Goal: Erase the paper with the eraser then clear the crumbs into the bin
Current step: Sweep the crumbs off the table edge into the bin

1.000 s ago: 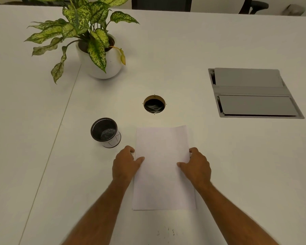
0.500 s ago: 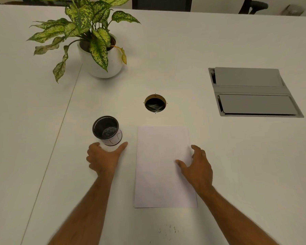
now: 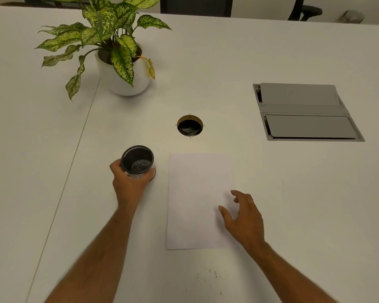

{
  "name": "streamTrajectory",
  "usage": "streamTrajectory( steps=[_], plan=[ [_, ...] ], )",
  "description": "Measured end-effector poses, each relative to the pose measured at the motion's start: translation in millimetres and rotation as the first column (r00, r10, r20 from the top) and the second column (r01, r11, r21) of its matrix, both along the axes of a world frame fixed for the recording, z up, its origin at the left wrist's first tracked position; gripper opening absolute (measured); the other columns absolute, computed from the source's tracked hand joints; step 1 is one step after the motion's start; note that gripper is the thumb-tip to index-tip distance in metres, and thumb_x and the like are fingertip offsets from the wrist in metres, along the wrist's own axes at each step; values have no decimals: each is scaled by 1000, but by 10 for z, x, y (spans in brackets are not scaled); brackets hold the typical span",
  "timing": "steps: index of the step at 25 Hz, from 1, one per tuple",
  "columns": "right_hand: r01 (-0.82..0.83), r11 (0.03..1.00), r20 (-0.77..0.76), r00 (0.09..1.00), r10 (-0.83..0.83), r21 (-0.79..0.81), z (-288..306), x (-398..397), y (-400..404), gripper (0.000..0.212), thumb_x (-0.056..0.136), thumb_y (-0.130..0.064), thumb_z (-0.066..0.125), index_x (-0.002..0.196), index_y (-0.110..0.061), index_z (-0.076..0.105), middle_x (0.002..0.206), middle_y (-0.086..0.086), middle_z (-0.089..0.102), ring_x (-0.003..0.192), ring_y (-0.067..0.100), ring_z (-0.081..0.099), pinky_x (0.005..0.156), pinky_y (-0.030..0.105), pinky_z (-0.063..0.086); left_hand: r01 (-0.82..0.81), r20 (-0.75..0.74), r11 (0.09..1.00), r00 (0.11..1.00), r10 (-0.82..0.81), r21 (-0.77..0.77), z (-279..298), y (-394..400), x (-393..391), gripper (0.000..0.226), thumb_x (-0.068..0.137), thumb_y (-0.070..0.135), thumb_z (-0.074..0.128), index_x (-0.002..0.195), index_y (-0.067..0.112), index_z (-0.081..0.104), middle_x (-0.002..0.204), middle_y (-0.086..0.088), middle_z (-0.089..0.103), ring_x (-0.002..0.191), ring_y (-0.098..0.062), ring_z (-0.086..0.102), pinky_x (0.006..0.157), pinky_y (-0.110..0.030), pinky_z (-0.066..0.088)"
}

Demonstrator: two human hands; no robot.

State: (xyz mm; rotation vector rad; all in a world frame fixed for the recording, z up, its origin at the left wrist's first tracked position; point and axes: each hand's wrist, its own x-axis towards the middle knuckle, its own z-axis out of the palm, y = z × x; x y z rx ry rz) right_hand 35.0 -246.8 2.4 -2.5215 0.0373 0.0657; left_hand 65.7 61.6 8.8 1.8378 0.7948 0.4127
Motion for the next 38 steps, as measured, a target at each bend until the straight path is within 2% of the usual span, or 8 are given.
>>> streamTrajectory(
  steps=[3,6,11,18,23,28,35,38],
  plan=[
    [-113,993,37,993,112,32,-60,-271,-69,54,82,-52,67,127,-23,56,118,-5,60,102,14,60,82,36,56,87,4,996,996,-87,-20,25,-132,-323,90,59,25,97,129,18,42,120,5,56,107,-15,57,87,-25,50],
    [-281,960,118,953,280,-7,-113,-668,-154,58,87,-54,59,131,-17,56,130,-1,57,120,14,51,96,40,49,222,-3,975,975,-222,-28,65,-293,-731,91,57,23,98,132,22,46,121,10,59,106,-6,58,85,-10,46],
    [-611,772,71,774,629,-176,-134,-1281,-428,86,93,-54,54,149,3,22,160,14,16,148,28,14,118,44,17,385,27,919,923,-385,-79,139,-542,-1441,93,48,32,102,125,33,50,116,26,63,108,9,58,82,-3,47],
    [-606,722,-173,792,585,-335,-308,-1753,-341,111,83,-81,37,148,7,22,158,24,9,147,37,6,112,54,17,488,36,871,873,-487,-55,81,-802,-2047,91,46,33,101,123,33,52,119,26,62,112,-2,61,86,-9,50],
    [-778,562,-132,611,781,-280,-274,-1862,-190,105,87,-76,38,150,5,14,159,22,4,148,34,0,114,52,16,528,23,849,849,-528,-9,45,-802,-2254,92,48,22,101,123,35,50,121,24,61,113,-3,61,87,-10,50],
    [-673,665,-172,733,658,-325,-234,-1520,-298,105,88,-77,32,152,2,1,160,19,-10,148,29,-11,117,49,9,575,21,818,818,-575,-6,32,-741,-2427,92,49,28,101,125,38,49,122,24,60,115,-4,60,88,-11,51],
    [-890,300,-218,386,896,-344,-200,-1703,-293,100,90,-72,31,152,0,2,160,18,-9,148,30,-10,120,48,2,630,7,776,776,-630,16,-53,-770,-2731,96,49,36,100,126,52,43,125,24,58,118,-6,58,91,-15,51],
    [-833,441,-149,509,848,-334,-208,-1487,-374,94,94,-67,34,152,1,5,160,18,-5,148,27,-8,118,48,13,612,7,791,791,-612,1,-69,-842,-2912,95,49,36,100,125,50,45,125,19,60,118,-11,60,93,-22,54]
  ],
)
